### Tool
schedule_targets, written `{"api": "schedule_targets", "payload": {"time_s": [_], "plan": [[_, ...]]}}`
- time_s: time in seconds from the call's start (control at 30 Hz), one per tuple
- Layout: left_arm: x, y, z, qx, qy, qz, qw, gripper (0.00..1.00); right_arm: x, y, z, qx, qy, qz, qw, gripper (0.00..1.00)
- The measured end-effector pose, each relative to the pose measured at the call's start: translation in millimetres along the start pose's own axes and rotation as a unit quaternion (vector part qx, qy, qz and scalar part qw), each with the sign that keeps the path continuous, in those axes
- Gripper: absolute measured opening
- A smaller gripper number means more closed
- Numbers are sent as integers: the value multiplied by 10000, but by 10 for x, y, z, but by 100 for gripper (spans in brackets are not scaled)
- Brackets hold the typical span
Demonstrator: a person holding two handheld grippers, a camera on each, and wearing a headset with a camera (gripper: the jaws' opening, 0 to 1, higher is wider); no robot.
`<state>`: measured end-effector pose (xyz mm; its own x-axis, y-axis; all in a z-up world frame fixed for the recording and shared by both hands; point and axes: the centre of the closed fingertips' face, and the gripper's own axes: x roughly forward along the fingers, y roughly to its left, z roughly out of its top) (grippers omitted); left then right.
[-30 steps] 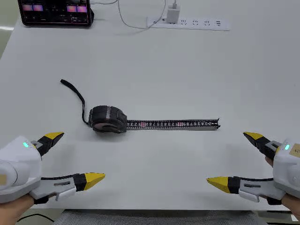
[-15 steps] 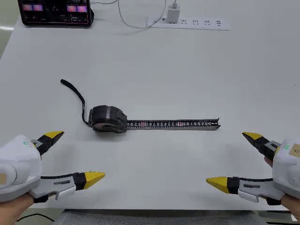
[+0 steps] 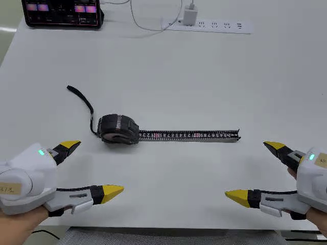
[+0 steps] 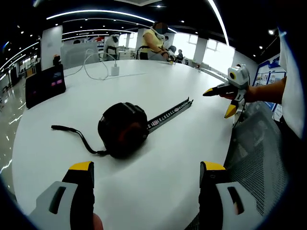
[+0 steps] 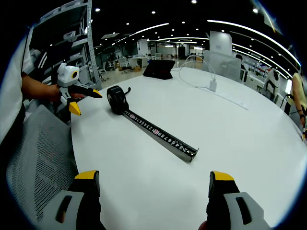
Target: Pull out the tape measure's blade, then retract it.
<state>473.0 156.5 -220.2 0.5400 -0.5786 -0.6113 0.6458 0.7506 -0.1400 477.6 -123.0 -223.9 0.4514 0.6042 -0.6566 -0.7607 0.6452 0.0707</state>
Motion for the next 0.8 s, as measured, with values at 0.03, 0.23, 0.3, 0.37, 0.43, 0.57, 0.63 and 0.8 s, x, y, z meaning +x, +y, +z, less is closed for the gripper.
{"api": "schedule_targets", "payload": {"time_s": [0.03, 0.23, 0.3, 0.37, 0.43, 0.57, 0.63, 0.8], "plan": [[9, 0, 9, 13, -2, 8, 10000, 89, 1, 2, 1, -1, 1, 1, 10000, 93], [57, 26, 62, -18, -43, 38, 10000, 88, 3, 16, 11, -3, 2, 15, 10000, 93], [79, 24, 69, 12, -28, 41, 10000, 88, 3, 15, 17, -2, -8, 16, 10000, 92], [104, 31, 79, 15, -23, 57, 10000, 88, 2, 13, 23, -5, -13, 15, 10000, 92], [131, 39, 90, -19, -37, 73, 10000, 88, 4, 9, 20, -2, -10, 11, 10000, 92], [203, 24, 108, -51, -48, 63, 10000, 87, -1, 8, 17, -2, 1, 12, 10000, 92], [225, 24, 127, -75, -70, 81, 9999, 87, -6, 5, 16, 0, 2, 8, 10000, 92], [295, 17, 195, -84, -136, 102, 9998, 87, -17, -14, 3, 16, 8, -10, 10000, 92]]}}
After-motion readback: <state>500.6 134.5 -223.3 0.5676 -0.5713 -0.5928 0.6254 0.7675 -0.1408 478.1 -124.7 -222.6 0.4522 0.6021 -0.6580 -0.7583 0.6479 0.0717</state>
